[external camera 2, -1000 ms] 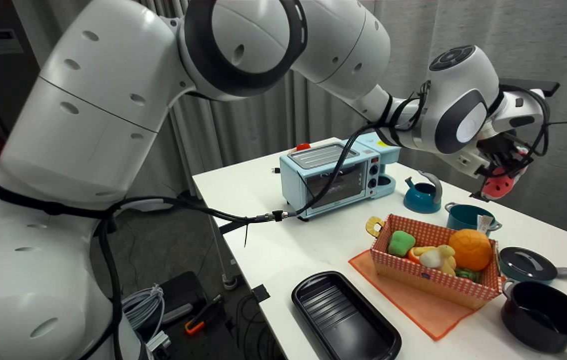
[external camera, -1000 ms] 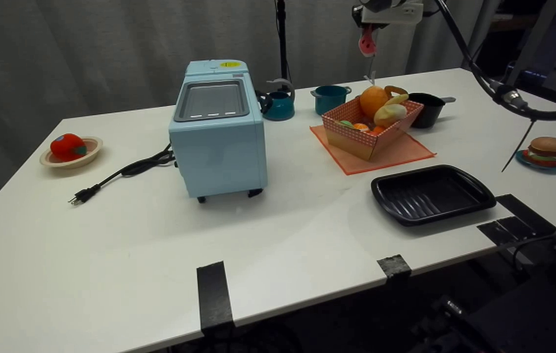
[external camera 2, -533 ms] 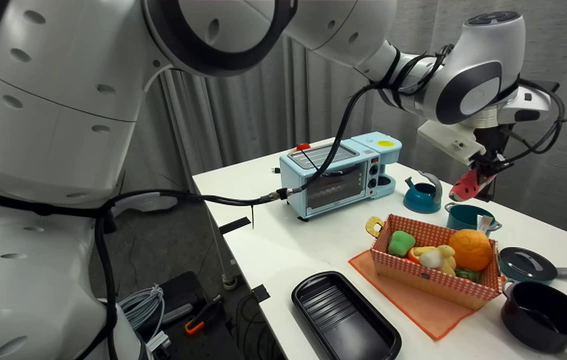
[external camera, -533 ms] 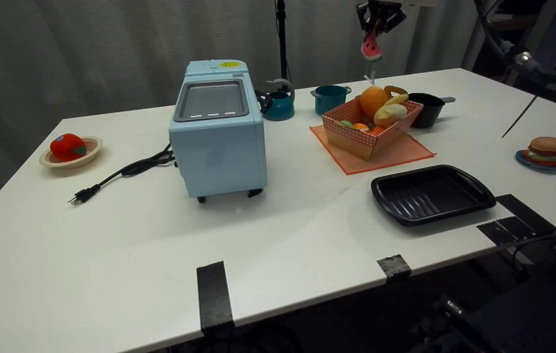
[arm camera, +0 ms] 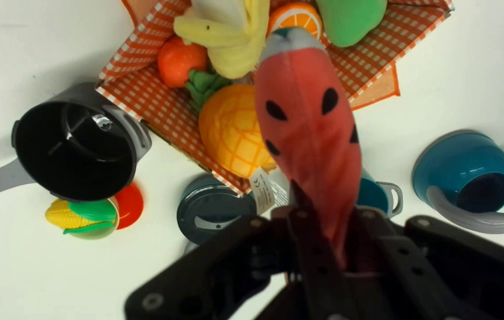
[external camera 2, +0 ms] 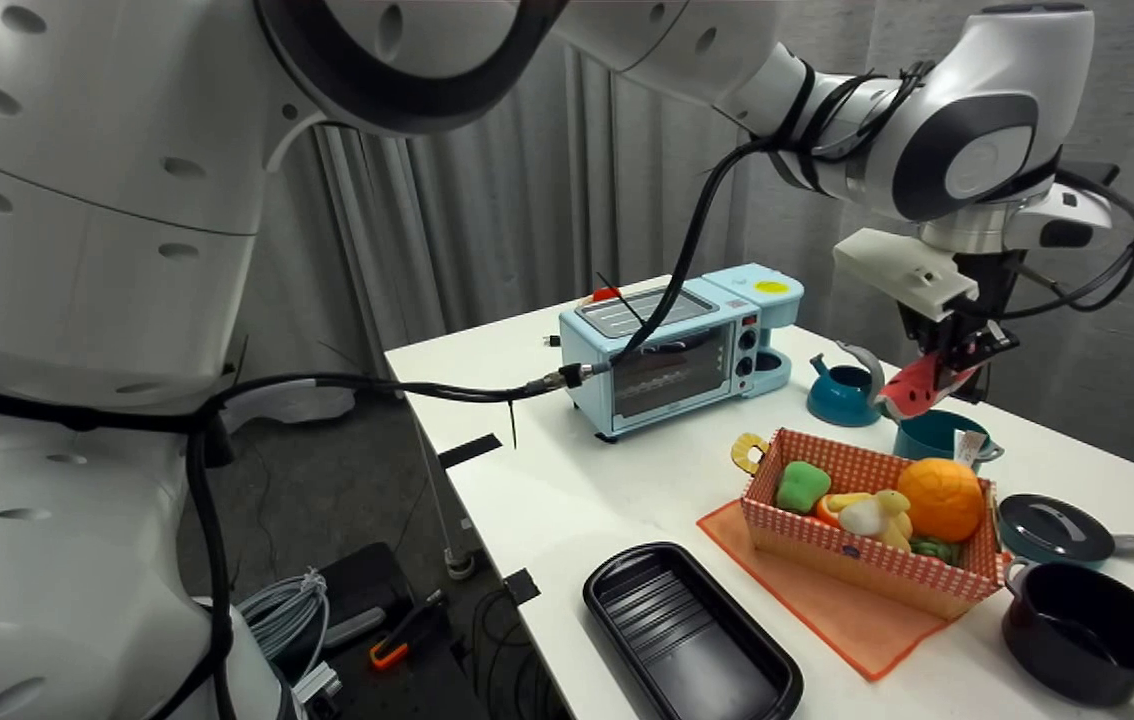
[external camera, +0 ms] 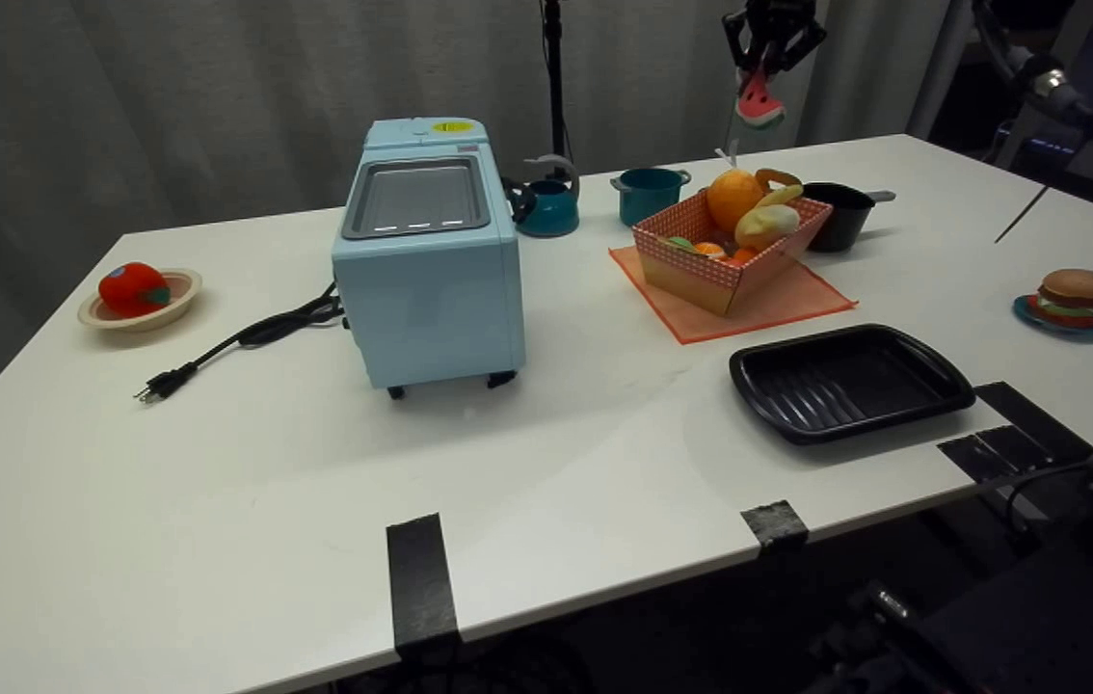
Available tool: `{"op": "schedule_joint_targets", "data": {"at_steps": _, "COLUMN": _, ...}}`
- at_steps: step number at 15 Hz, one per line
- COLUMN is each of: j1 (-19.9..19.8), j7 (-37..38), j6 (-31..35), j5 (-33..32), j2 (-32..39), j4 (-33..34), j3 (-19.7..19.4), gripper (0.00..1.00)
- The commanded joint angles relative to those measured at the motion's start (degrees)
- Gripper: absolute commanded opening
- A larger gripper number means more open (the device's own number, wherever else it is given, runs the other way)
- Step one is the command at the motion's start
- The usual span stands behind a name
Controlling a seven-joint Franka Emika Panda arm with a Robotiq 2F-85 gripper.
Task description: Remove the watermelon from the pot and place it in the basket
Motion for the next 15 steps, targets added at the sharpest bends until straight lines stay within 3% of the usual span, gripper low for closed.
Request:
{"op": "schedule_joint_targets", "data": {"at_steps": 1, "j1": -0.4, "j7": -2.8, "j6": -3.0, "j5": -0.1, "j2": -0.8, "j4": 0.4, "j3": -0.2, "gripper": 0.45}}
{"op": "schedule_joint_targets", "data": {"at_steps": 8, "j1": -0.6, "j7": -5.5, "j6": -1.8, "j5": 0.2, "j2": -0.8, "j4": 0.3, "j3": -0.1, "gripper": 0.98}}
{"op": "schedule_joint_targets", "data": {"at_steps": 9, "j1": -0.6, "j7": -5.7, "j6": -1.6, "j5": 0.2, "j2": -0.7, "j4": 0.3, "j3": -0.1, "gripper": 1.00}}
{"op": "schedule_joint_targets", "data": {"at_steps": 10, "j1": 3.0, "j7": -2.7, "j6": 4.5, "j5": -0.8, "j2": -6.4, "j4": -11.2, "j3": 0.4, "gripper": 1.00}}
{"op": "schedule_joint_targets", "data": {"at_steps": 15, "j1": 7.9, "j7": -1.7, "j6": 9.7, "j5": -4.3, "j2": -12.9, "j4": -24.2, "j3": 1.2, "gripper": 1.00}}
